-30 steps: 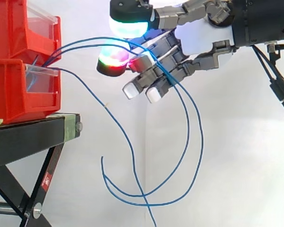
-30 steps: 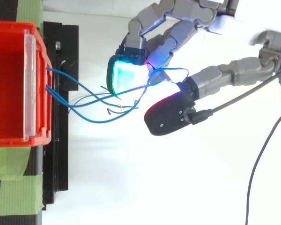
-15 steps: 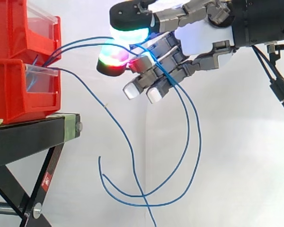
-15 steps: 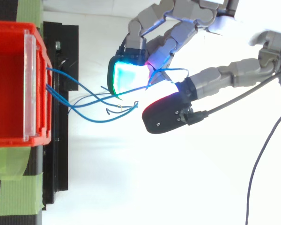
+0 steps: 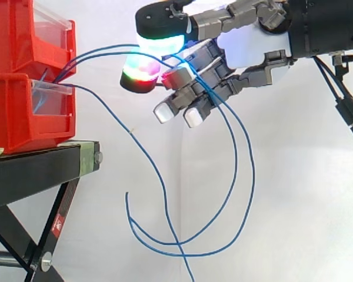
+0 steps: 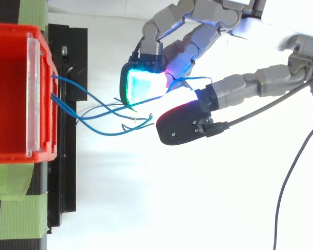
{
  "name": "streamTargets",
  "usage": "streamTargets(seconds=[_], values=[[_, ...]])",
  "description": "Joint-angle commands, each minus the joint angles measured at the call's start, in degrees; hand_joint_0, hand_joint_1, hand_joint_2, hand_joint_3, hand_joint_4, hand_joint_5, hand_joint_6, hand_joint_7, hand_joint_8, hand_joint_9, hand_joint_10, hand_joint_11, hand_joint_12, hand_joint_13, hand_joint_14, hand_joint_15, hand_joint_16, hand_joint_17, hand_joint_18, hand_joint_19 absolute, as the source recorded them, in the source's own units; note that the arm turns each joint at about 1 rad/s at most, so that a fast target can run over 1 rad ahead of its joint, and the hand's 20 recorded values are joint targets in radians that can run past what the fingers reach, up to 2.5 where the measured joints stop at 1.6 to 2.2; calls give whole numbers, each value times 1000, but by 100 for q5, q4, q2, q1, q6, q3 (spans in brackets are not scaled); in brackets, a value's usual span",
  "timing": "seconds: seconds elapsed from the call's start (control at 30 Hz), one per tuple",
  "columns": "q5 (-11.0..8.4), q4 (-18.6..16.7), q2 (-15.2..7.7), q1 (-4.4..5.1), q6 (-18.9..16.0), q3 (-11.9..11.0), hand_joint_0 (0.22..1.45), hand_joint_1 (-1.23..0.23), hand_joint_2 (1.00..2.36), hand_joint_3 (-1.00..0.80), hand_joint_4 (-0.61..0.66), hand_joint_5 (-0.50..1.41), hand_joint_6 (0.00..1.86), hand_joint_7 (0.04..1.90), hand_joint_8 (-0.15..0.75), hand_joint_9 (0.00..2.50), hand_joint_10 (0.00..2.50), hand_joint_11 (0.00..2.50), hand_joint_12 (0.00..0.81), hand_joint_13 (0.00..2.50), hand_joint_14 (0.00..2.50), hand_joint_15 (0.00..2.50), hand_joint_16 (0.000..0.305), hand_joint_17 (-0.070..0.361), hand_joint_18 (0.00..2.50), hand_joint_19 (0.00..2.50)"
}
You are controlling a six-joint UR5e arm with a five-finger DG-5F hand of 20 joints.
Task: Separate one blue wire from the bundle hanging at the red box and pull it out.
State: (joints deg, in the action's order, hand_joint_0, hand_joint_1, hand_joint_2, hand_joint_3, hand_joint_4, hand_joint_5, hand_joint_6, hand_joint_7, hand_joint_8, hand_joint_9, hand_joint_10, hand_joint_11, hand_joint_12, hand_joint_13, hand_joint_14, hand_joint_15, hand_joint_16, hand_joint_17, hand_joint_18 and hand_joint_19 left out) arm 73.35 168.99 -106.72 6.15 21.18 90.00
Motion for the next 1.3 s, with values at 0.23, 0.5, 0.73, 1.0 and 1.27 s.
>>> streamTargets(seconds=[0.23, 0.5, 0.73, 1.0, 1.27], values=[[4, 2, 2, 0, 0, 0, 586, -758, 1014, -259, 105, -165, 909, 982, 306, 1071, 4, 1673, 439, 747, 19, 734, 52, 116, 834, 716], [4, 2, -7, 0, 0, 0, 623, -825, 1021, -119, -21, -171, 930, 1113, 301, 1066, 3, 1691, 432, 748, 17, 721, 51, 115, 856, 685], [-5, 20, 2, 0, 0, 0, 639, -924, 1019, -87, 131, -215, 962, 938, 311, 929, 2, 1685, 448, 696, 20, 713, 55, 124, 826, 635], [4, 20, 2, 0, 0, 0, 639, -984, 1020, -146, 198, -247, 956, 940, 312, 797, 3, 1663, 446, 615, 18, 677, 57, 129, 768, 561], [4, 20, -7, 0, 0, 0, 644, -997, 1023, -162, 212, -250, 952, 931, 310, 772, 4, 1642, 444, 581, 19, 643, 58, 129, 757, 526]])
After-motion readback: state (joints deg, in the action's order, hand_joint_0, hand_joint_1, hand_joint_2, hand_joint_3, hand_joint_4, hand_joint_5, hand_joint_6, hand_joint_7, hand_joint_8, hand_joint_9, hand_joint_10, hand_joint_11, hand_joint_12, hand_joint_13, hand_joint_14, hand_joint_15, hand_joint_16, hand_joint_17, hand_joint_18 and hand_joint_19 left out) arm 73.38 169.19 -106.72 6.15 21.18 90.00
